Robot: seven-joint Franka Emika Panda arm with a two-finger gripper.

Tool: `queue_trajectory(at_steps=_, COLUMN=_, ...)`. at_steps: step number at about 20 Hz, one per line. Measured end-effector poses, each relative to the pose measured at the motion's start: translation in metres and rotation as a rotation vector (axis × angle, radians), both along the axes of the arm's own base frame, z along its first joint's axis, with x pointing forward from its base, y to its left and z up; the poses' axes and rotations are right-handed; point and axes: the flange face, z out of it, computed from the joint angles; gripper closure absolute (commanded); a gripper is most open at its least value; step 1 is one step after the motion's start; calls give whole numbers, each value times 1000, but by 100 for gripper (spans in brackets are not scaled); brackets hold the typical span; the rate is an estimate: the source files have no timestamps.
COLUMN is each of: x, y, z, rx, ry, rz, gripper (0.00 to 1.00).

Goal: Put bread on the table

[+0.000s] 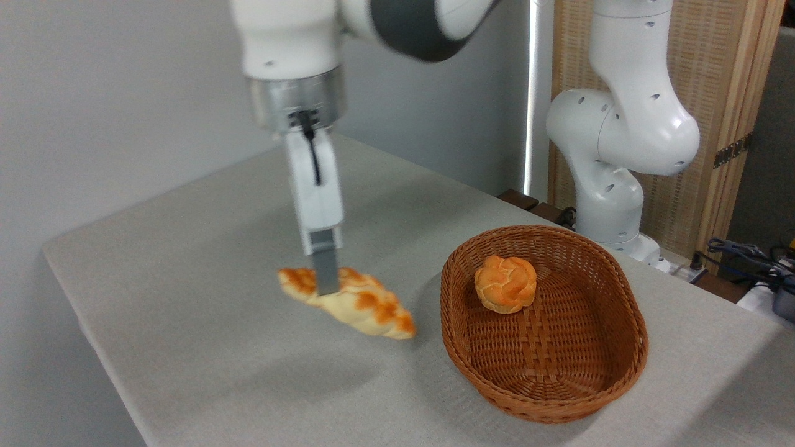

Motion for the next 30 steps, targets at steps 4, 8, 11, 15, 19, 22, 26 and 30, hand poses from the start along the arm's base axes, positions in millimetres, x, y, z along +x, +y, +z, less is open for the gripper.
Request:
queue_trajectory(at_steps=4, x=33, y=-41, z=-33, rx=-16, ry=14, rz=145, gripper=34)
queue_trajectory(at_steps=8, x=41, y=-38, z=-50, rx=68, ry=13, rz=141, gripper=11)
queue_trajectory(at_steps=11, x=45, y=-29, z=-58, rx=104, ry=14, rz=141, gripper=0)
queue_trajectory(at_steps=15, x=48, y=-29, z=-61, rx=108, ry=6, rz=138, gripper=0)
queue_trajectory(at_steps=19, x=48, y=-29, z=-61, rx=108, ry=5, rz=138, gripper=0)
queue_trajectory(at_steps=22, x=48, y=-29, z=-61, rx=108, ry=5, rz=138, gripper=0)
queue_trajectory(at_steps=26, x=48, y=-28, z=-61, rx=108, ry=4, rz=138, gripper=0)
queue_trajectory(at_steps=30, x=49, y=-27, z=-58, rx=108, ry=-1, rz=142, gripper=0)
